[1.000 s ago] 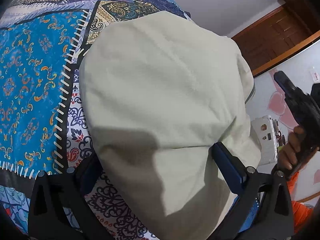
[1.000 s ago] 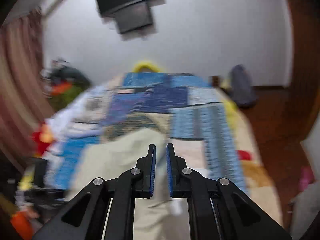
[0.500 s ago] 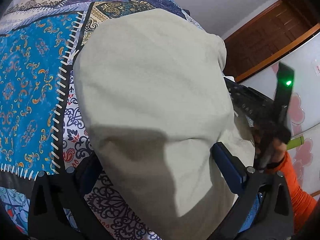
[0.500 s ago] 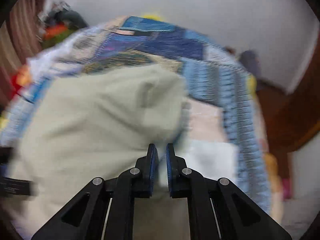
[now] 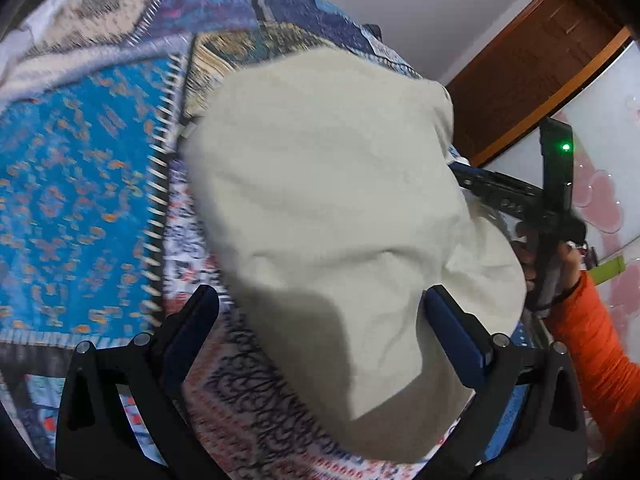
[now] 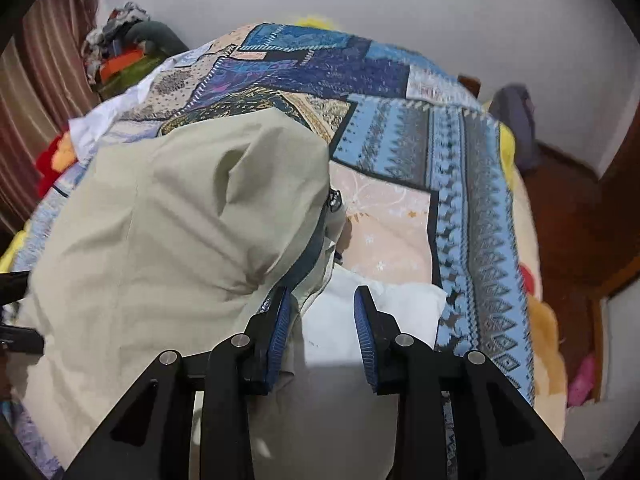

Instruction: Fold large clothes

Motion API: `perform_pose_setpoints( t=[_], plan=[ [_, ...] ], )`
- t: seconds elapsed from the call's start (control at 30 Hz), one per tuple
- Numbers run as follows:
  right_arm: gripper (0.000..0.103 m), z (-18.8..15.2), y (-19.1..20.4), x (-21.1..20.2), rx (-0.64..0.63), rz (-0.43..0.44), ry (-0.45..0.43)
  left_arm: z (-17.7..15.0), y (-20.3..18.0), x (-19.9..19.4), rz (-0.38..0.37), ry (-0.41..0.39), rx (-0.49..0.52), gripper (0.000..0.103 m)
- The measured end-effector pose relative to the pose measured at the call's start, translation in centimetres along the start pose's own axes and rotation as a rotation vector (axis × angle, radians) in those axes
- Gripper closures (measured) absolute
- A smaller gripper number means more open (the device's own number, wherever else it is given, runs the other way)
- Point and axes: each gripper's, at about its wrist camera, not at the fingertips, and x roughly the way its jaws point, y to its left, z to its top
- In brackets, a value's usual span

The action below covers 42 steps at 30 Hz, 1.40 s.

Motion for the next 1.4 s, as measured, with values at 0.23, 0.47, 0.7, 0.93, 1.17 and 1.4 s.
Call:
perform_pose_setpoints(
  t=[0.23,0.47,0.7,0.93,1.17,1.4],
  plan=[
    [0.055,-0.6,0.0,-6.7,0.040,0.045,-0.030,0.7,1.7,0.6,-0.124,0.025,-0.078,0.000],
    [0.000,-3.4,-2.9,-8.8,0.184,0.179,-0.040,0.9,0.3,1.4,-0.118,0.028,-0.081,0.000],
    [0.000,-4.2,-3.1,-3.5,0.315,0.378,0.092,1.5,1.4,1.4,-0.152,0.011,-0.112,0.000],
    [0.000,-1.6,1.8,0.7,0.248,0.373,0.138,1.9,1.4,2.3,-0.132,0.022,-0.125,0.000],
    [0.066,-0.8,1.8,0.1,0.297,0.426,0.139,2.0,-0.1,-1.2,-0.082,-0.069,-0.053,0.028],
    [0.075,1.2,4.4,-4.5,0.239,0.402,0.072,2.2,-2.0,-8.2,-0.018,-0.197,0.059,0.035]
  ],
)
